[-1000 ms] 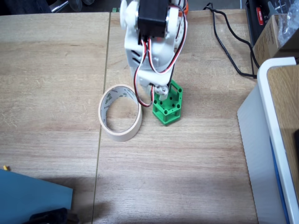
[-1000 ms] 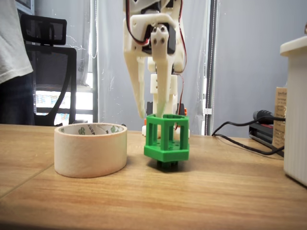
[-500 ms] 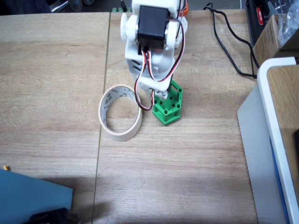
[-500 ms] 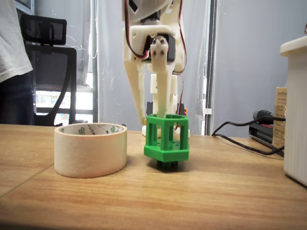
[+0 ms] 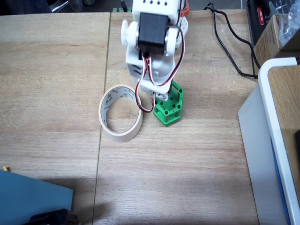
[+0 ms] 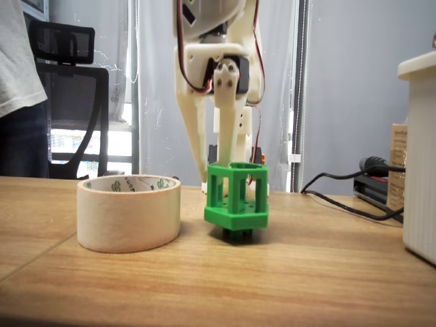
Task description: Grasp a component and put it in the bin.
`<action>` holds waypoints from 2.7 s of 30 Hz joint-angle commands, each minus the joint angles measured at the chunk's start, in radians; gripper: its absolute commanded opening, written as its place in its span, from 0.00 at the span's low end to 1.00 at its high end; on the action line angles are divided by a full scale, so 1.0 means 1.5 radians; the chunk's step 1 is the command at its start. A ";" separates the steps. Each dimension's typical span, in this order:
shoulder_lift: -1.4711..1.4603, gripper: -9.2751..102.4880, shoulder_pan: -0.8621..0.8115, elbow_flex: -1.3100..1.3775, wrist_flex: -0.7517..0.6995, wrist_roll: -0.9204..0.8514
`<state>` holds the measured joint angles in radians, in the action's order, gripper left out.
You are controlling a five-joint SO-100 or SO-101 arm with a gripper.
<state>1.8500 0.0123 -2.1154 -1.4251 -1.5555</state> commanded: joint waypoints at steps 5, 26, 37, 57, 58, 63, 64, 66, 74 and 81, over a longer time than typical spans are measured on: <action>0.005 0.08 0.003 0.040 -0.001 -0.006; 0.187 0.08 0.026 0.040 -0.001 -0.005; 0.285 0.08 0.064 0.040 -0.001 -0.002; 0.324 0.08 -0.077 0.051 -0.001 -0.006; 0.325 0.08 -0.087 0.051 -0.001 -0.006; 0.326 0.08 -0.121 0.056 0.000 -0.007; 0.320 0.08 -0.126 0.066 0.000 -0.007; 0.315 0.08 -0.137 0.098 0.000 -0.006; 0.218 0.08 -0.180 0.216 0.000 -0.006; 0.161 0.08 -0.206 0.238 0.000 -0.006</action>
<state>2.0923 -0.2792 -1.8270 -1.4389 -1.5555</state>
